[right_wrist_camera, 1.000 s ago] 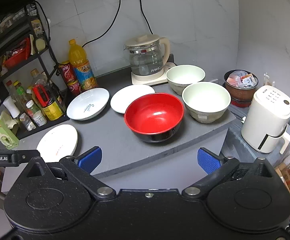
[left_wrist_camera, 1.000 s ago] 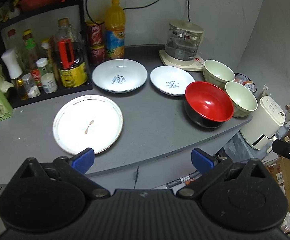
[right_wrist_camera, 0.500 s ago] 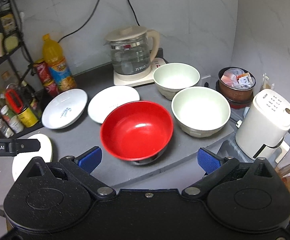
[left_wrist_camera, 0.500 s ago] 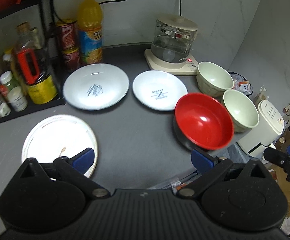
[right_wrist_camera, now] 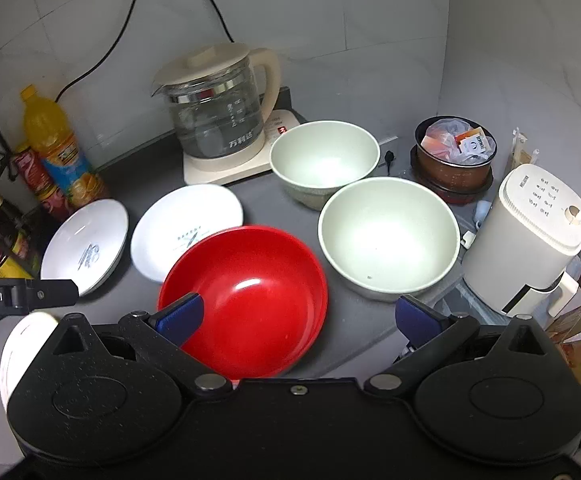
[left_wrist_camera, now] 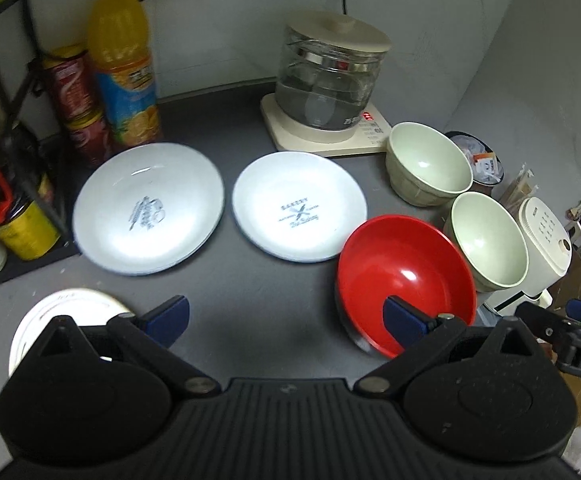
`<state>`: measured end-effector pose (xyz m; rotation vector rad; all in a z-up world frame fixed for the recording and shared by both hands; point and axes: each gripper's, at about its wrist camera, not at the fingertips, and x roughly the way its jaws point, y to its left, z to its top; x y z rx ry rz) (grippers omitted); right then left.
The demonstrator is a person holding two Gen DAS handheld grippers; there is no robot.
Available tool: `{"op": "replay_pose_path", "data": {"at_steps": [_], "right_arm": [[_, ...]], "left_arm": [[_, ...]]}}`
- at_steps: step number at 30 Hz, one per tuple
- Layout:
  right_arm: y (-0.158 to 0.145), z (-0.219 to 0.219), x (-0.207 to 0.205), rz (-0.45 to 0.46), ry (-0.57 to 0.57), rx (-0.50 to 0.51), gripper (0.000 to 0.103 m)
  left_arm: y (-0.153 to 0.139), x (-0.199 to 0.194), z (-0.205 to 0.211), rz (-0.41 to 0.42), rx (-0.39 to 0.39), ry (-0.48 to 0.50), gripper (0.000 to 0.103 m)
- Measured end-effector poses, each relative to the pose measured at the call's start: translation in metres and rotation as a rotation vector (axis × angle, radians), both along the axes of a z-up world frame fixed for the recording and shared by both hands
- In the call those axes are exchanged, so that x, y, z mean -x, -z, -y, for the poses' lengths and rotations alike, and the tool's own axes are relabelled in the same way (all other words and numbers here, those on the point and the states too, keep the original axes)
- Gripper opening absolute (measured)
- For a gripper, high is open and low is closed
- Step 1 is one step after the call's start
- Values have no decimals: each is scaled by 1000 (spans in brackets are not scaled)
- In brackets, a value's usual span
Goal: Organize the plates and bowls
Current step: 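Move the right tool toward the rim of the large pale green bowl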
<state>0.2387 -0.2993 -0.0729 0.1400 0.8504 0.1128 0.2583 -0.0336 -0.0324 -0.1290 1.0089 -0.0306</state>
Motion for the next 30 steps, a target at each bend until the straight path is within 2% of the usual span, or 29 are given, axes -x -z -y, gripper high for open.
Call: {"op": "replay_pose_path", "data": {"at_steps": [10,15,21,25,27,30], "right_arm": [[4,11,-26,18,32,27,103],[6,28,-42,37,32,2,103],[9,55,-60,36,9,2,103],[20,74,-76,-24,21,-9,103],[23,84,-80,-25,20,-31,103],[27,98,-86,-30,33,-40,103]], "left_arm": [[5,-38,25,-25,-6,90,102],[9,-53,45,-26,7,117,101],[10,-72,68,-20,31,89,100],[11,-82,86,-11,47,78,100],[14,-89,96,-21,39,77,100],[18,-99,109,-30,69,71,99]]}}
